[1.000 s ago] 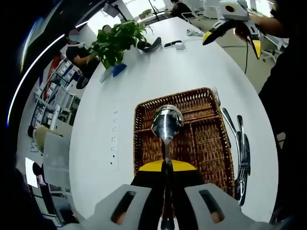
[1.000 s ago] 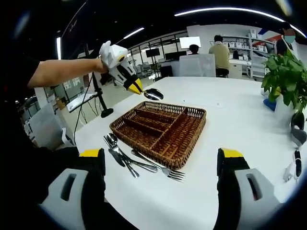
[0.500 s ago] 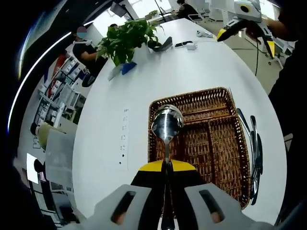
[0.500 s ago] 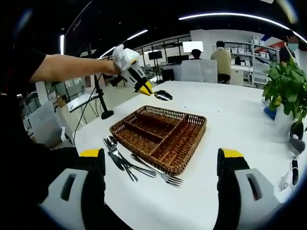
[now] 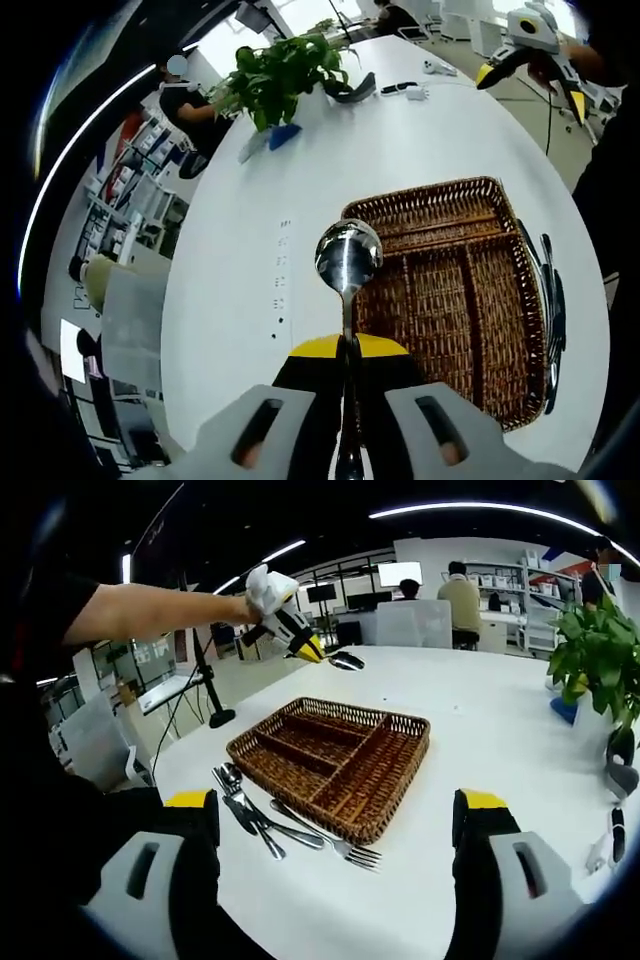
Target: Arrange the knives, forks, and spoons in their matching storage slots by inserting each utensil handle-first until every utensil is classified and aligned in the correct compartment
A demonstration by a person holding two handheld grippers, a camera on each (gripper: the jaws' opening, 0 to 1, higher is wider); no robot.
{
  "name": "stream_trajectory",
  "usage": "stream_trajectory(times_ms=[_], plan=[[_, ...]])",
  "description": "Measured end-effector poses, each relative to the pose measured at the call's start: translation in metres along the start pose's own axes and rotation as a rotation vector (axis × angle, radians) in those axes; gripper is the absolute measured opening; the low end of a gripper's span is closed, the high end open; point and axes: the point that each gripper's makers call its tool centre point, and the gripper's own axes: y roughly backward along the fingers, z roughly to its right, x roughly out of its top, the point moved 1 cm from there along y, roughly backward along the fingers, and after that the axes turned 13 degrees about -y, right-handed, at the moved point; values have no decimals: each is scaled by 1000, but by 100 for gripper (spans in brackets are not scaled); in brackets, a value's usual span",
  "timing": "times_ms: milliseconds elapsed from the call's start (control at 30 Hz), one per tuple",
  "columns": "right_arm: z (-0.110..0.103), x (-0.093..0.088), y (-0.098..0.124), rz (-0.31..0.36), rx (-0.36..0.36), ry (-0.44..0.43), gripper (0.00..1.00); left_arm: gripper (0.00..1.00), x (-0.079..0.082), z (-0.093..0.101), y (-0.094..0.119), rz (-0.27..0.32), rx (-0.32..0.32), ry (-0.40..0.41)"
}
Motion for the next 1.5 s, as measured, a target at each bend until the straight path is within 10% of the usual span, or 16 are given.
stream_trajectory(times_ms=[1500], plan=[[0, -18, 5, -32, 22, -9, 100, 1, -43, 29, -83, -10, -42, 12]])
